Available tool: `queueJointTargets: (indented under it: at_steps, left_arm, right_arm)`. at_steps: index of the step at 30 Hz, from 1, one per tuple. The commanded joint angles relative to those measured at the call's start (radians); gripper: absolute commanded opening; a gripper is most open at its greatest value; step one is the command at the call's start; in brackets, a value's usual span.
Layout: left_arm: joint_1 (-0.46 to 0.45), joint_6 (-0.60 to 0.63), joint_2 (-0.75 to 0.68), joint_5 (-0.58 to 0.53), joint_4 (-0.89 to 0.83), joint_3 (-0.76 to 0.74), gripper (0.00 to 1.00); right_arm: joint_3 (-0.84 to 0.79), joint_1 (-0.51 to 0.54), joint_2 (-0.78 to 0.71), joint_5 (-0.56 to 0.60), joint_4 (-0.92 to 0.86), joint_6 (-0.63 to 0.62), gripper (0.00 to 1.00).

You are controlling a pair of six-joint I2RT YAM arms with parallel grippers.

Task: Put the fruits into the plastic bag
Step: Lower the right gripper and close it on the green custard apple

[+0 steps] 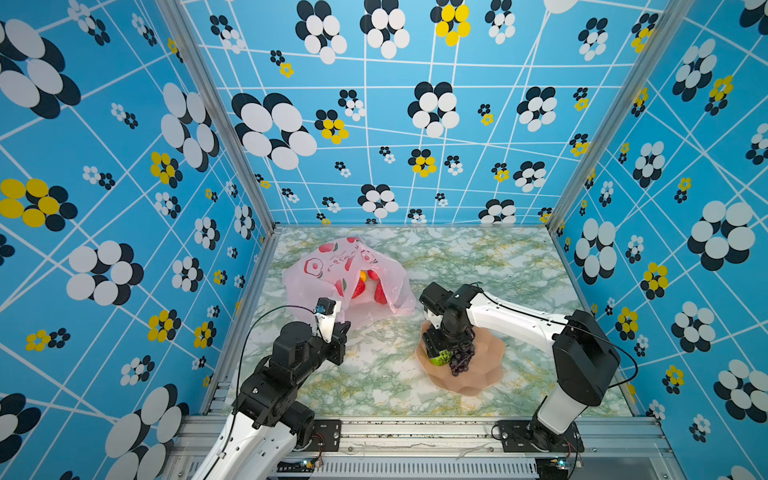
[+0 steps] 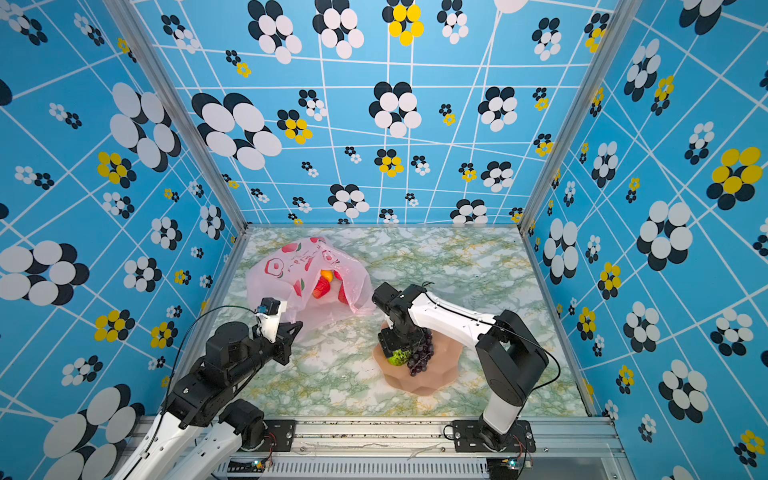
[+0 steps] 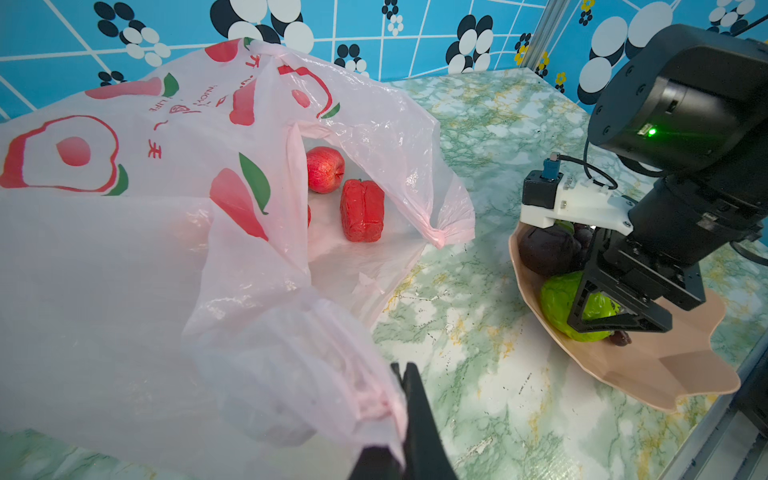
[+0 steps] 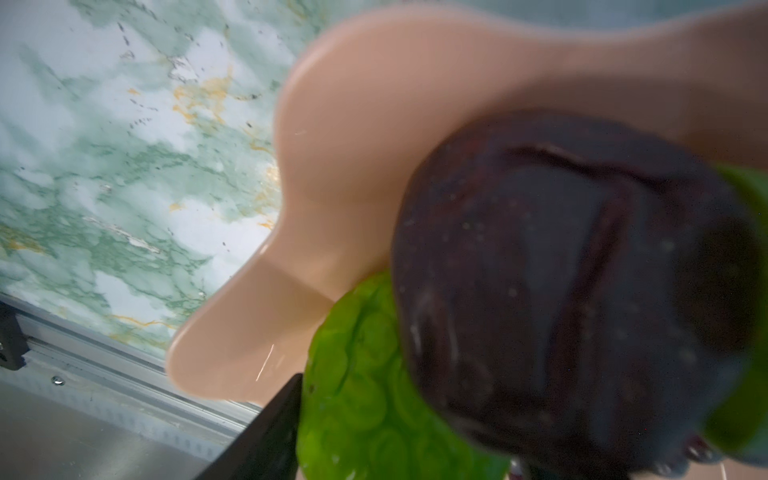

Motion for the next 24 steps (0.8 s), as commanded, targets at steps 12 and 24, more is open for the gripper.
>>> queueJointTargets:
  at_steps: [12, 24]
  left_arm:
    - [0.009, 0.001, 0.006, 0.022, 0.000, 0.026, 0.00]
    - [0.009, 0.010, 0.008, 0.053, 0.014, 0.022, 0.00]
  right_arm:
    - [-0.115, -0.026, -0.224, -0.098, 0.047, 0.098, 0.65]
    - [-0.387, -0.268, -0.525, -0.432, 0.435, 0.340, 0.64]
